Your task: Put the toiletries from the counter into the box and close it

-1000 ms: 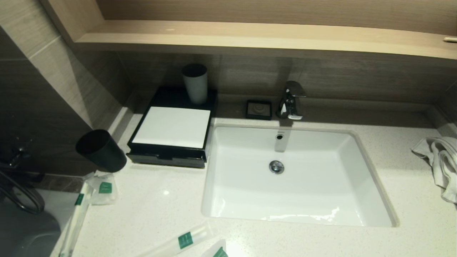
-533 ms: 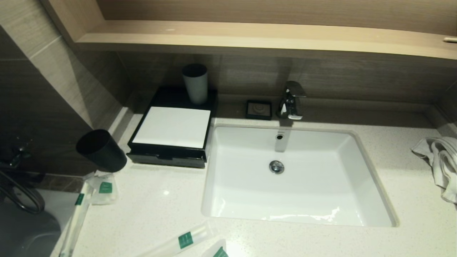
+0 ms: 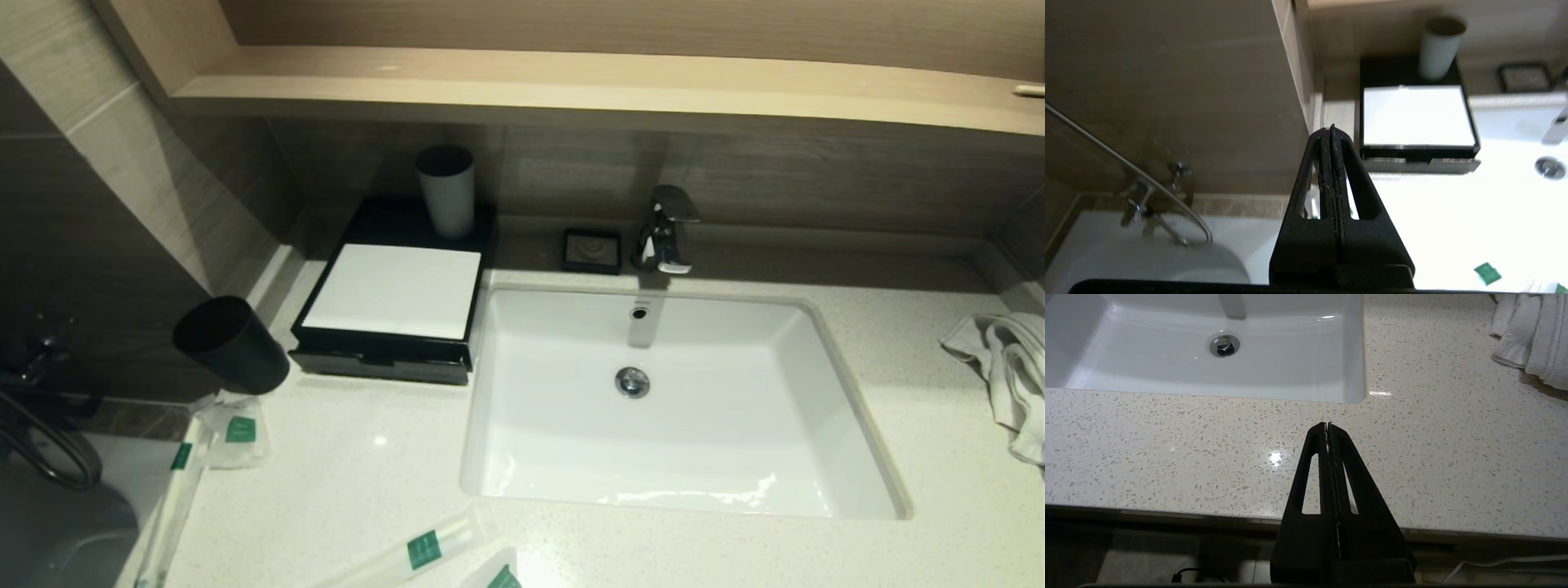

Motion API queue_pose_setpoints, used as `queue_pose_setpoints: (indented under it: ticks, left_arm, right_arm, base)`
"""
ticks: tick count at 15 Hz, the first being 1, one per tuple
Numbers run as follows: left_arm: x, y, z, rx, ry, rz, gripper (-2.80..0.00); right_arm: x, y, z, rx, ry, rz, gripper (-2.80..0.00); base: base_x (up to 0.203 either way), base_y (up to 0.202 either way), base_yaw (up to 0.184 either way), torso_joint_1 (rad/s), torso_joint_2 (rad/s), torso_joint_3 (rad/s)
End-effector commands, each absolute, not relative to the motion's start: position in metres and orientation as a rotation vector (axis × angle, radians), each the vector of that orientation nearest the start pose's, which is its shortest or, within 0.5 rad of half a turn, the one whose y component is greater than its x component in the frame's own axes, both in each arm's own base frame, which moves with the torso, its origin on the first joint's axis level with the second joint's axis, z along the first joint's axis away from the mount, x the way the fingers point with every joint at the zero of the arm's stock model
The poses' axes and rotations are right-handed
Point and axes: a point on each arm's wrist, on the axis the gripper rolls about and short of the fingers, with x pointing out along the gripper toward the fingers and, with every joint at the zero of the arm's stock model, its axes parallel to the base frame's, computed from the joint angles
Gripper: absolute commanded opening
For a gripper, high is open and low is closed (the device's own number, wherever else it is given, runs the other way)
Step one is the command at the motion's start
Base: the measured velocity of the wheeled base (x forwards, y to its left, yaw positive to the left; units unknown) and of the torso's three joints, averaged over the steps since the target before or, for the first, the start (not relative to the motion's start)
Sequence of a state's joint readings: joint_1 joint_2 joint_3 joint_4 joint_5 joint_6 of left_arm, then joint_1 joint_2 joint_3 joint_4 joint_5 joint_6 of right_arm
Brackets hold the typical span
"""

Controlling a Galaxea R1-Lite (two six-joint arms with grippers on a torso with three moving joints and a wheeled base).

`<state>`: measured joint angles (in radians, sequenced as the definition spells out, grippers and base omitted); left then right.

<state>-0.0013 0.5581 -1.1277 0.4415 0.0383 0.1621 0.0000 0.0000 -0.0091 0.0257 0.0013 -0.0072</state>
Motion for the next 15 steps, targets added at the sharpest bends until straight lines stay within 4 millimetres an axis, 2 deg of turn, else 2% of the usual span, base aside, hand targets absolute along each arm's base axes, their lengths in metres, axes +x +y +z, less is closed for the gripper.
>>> queue_pose_setpoints:
  ticks: [1,5,12,15]
  left_arm:
    - [0.017,0.001,0.329,0.164,0.086,0.045,-2.8]
    - [0.059,0.001,0.316,0.168,0.277,0.039,-2.8]
    - [0.113,0.002,0.304,0.179,0.495,0.057,-2.8]
    - [0.139,0.002,0.292,0.178,0.586,0.05,-2.8]
  right_arm:
    - [-0.024,0.0,0.075,-0.008,0.017,0.002,-2.8]
    - [-0.024,0.0,0.075,-0.008,0.017,0.001,-2.8]
    - [-0.024,0.0,0.075,-0.008,0.017,0.002,-2.8]
    - [-0.024,0.0,0.075,-0.008,0.017,0.002,-2.8]
  base:
    - [0.0,0.0,0.0,0.0,0.0,0.0]
    - [0.0,0.0,0.0,0.0,0.0,0.0]
    - [0.0,0.0,0.0,0.0,0.0,0.0]
    - [0.0,0.0,0.0,0.0,0.0,0.0]
